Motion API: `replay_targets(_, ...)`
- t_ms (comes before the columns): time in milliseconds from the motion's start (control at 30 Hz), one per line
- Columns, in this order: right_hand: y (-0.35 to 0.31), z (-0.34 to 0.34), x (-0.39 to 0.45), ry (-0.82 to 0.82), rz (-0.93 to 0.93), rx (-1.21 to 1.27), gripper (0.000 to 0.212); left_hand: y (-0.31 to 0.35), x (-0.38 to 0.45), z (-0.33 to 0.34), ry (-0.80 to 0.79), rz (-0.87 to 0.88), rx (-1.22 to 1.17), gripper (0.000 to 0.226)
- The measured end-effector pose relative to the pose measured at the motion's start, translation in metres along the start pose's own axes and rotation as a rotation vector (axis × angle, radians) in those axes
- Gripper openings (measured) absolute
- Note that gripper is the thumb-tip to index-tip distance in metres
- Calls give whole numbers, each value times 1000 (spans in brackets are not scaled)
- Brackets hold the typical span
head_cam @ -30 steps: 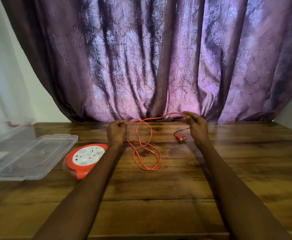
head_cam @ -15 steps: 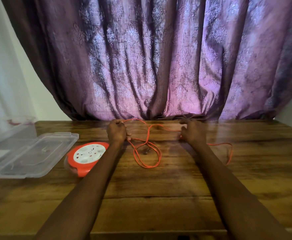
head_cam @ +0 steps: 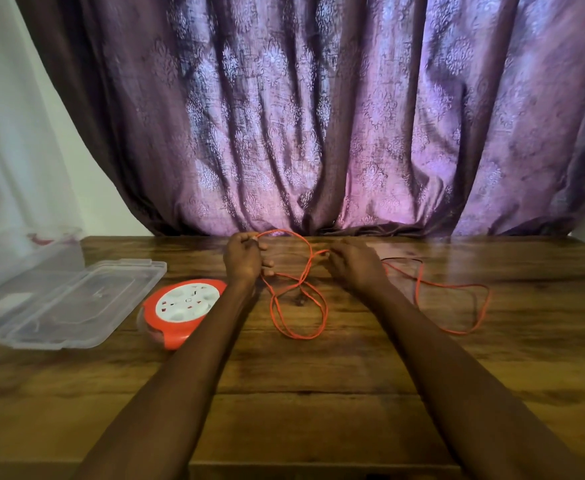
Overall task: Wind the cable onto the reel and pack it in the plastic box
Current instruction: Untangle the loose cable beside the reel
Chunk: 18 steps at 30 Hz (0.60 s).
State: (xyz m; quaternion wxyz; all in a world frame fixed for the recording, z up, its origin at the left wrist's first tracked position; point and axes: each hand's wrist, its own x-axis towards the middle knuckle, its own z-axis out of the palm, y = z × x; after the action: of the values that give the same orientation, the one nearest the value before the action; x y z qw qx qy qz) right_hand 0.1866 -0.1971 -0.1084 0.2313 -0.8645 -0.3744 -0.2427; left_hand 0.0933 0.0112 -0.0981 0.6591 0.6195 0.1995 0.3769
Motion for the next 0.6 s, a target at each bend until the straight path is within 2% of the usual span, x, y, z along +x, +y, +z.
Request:
replay_targets(100,7,-14,-1,150,-12,253,29,-3,1,1,50,7,2,18)
replay_targets(233,24,-25,-2,291,137,385,25,-6,5,0,110,13,59,19)
replay_targets(467,58,-51,-6,357,323,381,31,-10,9,-6,238,83,207,22)
replay_targets(600,78,-66,-21,374,498,223,31,-4,5,-8,244,84,289,20)
